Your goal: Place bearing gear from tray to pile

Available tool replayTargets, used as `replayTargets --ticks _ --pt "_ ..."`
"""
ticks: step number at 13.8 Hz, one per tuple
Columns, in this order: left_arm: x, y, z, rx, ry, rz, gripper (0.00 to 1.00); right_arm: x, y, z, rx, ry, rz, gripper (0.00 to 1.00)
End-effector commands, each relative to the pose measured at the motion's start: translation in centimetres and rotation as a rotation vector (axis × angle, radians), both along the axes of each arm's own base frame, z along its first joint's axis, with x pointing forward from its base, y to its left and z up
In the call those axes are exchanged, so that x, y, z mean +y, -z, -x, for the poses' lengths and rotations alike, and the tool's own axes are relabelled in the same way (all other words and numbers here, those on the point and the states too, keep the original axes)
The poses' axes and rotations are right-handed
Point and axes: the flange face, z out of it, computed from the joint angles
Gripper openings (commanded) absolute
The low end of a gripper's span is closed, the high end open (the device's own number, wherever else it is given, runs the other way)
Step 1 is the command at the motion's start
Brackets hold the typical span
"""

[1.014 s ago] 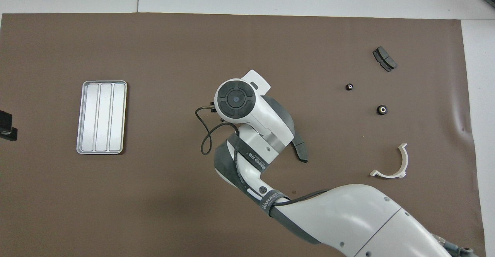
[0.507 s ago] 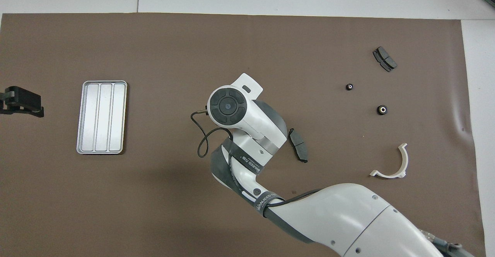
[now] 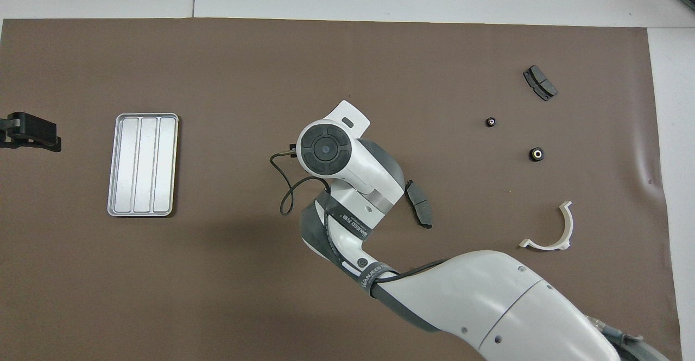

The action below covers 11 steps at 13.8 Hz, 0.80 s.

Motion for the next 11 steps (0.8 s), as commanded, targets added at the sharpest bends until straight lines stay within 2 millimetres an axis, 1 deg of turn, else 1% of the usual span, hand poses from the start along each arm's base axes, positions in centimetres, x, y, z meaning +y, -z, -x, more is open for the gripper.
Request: replayTargets --ticks 1,2,3,5,9,10,11 --pt "0.3 0.0 0.0 -0.015 0.007 0.036 0.97 0.3 0.8 -0.1 -0.016 -0.032 0.008 1.0" --pt "0.4 -0.2 -0.1 -0.02 0.005 0.04 1.0 0.3 0.9 -0.1 -0.017 -0.036 0.015 1.0" --pt "0.5 -0.2 -0.3 -0.02 0.005 0.039 1.0 0.4 1.1 0.0 -0.013 -0.04 0.02 1.0" --pt "0.5 0.0 -0.4 -0.015 0.006 0.04 1.0 1.2 2.9 0.7 -0.006 -0.062 0.037 1.0" --pt "0.1 0.3 -0.6 -0.012 0.016 0.034 1.0 1.1 3.1 0.6 -0.006 -0.068 0.058 1.0" --pt "-0.1 0.5 -0.8 -0.009 0.023 0.032 1.0 1.5 3.1 1.0 -0.003 -0.074 0.062 0.98" --pt "-0.1 0.9 -1.1 -0.002 0.026 0.033 1.0 1.7 2.9 1.0 -0.004 -0.075 0.061 0.89"
